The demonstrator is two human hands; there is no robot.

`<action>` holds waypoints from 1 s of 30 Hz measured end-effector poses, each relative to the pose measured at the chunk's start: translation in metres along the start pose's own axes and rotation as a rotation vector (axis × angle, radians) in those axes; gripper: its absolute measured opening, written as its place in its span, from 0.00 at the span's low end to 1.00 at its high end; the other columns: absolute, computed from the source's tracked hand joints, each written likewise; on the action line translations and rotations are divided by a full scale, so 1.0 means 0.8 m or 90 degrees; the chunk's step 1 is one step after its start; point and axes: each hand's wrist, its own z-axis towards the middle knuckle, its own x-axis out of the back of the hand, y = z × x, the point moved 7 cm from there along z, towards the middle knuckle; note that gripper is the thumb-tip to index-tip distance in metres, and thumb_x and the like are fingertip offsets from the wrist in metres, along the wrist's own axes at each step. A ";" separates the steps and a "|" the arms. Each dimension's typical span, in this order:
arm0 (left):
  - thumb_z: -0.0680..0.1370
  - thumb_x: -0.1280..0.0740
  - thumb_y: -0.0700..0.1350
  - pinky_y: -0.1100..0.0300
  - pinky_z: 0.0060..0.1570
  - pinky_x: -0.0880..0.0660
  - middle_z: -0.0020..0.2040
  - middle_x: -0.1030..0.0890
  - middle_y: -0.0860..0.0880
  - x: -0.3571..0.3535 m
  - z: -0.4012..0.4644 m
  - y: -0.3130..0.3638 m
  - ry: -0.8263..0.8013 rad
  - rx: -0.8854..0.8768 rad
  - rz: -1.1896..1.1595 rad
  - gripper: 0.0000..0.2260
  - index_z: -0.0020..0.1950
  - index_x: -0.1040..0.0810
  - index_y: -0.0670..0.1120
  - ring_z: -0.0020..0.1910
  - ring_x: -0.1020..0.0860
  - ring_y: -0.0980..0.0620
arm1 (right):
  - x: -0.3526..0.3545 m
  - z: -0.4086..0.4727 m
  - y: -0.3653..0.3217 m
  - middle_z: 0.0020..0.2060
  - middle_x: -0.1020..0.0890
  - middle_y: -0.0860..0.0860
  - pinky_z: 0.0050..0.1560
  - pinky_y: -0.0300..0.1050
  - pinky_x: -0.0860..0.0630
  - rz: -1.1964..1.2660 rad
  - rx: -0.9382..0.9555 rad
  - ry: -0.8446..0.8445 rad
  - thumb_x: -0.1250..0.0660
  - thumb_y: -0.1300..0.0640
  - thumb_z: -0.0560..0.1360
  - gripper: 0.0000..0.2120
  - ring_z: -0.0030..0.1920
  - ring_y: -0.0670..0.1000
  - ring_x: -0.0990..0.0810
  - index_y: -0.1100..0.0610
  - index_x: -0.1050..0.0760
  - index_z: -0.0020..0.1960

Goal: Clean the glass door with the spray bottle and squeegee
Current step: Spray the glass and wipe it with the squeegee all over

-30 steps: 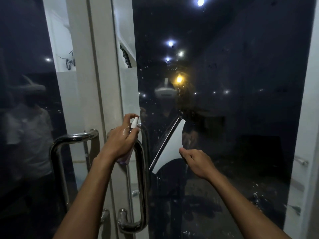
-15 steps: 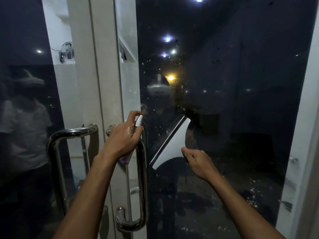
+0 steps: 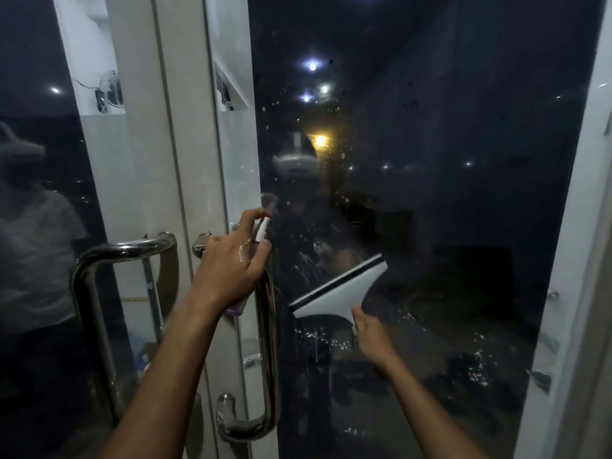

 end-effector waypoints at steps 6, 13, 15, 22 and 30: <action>0.83 0.39 0.47 0.43 0.58 0.28 0.33 0.27 0.58 -0.003 -0.004 -0.001 0.002 -0.001 0.027 0.16 0.71 0.37 0.55 0.33 0.28 0.59 | -0.016 -0.027 0.044 0.31 0.19 0.52 0.42 0.49 0.26 0.093 -0.076 0.015 0.48 0.41 0.85 0.29 0.35 0.53 0.21 0.59 0.24 0.37; 0.80 0.45 0.54 0.46 0.61 0.34 0.39 0.21 0.54 -0.008 -0.004 0.001 -0.014 0.012 0.032 0.19 0.71 0.38 0.57 0.40 0.22 0.48 | 0.016 -0.053 0.006 0.23 0.30 0.44 0.31 0.45 0.36 0.109 0.032 0.133 0.49 0.36 0.81 0.27 0.25 0.42 0.32 0.53 0.35 0.31; 0.80 0.46 0.55 0.46 0.62 0.35 0.42 0.19 0.53 -0.010 -0.004 0.002 -0.017 0.012 0.036 0.18 0.70 0.38 0.57 0.44 0.21 0.46 | 0.022 -0.036 -0.037 0.24 0.31 0.45 0.30 0.45 0.37 0.124 0.056 0.153 0.48 0.40 0.84 0.26 0.25 0.42 0.34 0.52 0.35 0.32; 0.80 0.45 0.54 0.49 0.64 0.38 0.47 0.17 0.49 -0.022 -0.009 0.013 -0.024 0.006 0.038 0.18 0.70 0.39 0.57 0.49 0.20 0.46 | 0.016 -0.009 -0.075 0.25 0.28 0.48 0.33 0.46 0.33 0.244 -0.026 0.187 0.50 0.38 0.83 0.28 0.28 0.51 0.28 0.54 0.31 0.32; 0.79 0.45 0.55 0.46 0.70 0.39 0.46 0.17 0.48 -0.033 -0.011 0.014 -0.011 0.011 0.110 0.19 0.71 0.38 0.57 0.52 0.21 0.45 | -0.019 -0.068 0.015 0.24 0.33 0.48 0.28 0.44 0.38 0.221 -0.100 0.188 0.49 0.40 0.83 0.27 0.25 0.49 0.34 0.55 0.34 0.33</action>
